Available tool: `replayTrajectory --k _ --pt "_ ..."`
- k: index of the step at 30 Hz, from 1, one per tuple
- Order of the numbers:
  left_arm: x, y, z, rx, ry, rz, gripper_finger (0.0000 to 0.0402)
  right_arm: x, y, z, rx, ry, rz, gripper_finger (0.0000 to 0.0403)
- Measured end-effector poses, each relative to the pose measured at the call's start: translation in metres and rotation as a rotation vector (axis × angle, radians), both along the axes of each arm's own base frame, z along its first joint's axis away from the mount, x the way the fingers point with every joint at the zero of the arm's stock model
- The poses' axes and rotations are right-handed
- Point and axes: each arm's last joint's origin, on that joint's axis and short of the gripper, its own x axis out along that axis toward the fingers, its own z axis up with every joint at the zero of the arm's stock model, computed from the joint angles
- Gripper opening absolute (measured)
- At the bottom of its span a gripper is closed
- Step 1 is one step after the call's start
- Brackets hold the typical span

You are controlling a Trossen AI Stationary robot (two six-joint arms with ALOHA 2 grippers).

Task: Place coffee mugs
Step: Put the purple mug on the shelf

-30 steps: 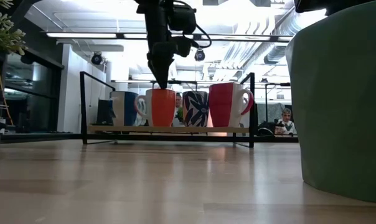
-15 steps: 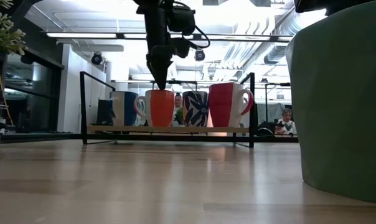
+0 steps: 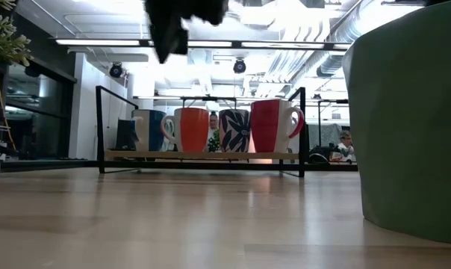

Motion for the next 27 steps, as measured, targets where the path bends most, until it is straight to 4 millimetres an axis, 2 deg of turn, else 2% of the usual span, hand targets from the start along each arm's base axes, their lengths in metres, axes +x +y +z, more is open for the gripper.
replayTrajectory --k 4,6,8,11,16,27 --pt "-0.006 -0.065 -0.015 0.153 -0.034 -0.186 0.0108 -0.008 0.014 -0.001 -0.010 0.051 -0.024 0.0108" --pt "-0.007 -0.083 -0.020 0.200 -0.073 -0.208 0.0108 -0.013 0.027 -0.005 -0.068 0.048 -0.007 0.0108" --pt "-0.007 -0.092 -0.019 0.211 -0.100 -0.195 0.0108 -0.017 0.040 -0.011 -0.120 0.053 0.023 0.0108" --pt "-0.007 -0.093 -0.018 0.211 -0.107 -0.171 0.0108 -0.022 0.058 -0.021 -0.151 0.093 0.049 0.0108" --pt "-0.004 -0.083 -0.018 0.214 -0.104 -0.138 0.0108 -0.023 0.075 -0.030 -0.139 0.144 0.012 0.0108" --pt "0.001 -0.066 -0.018 0.216 -0.100 -0.088 0.0108 -0.025 0.090 -0.028 -0.058 0.123 -0.008 0.0108"
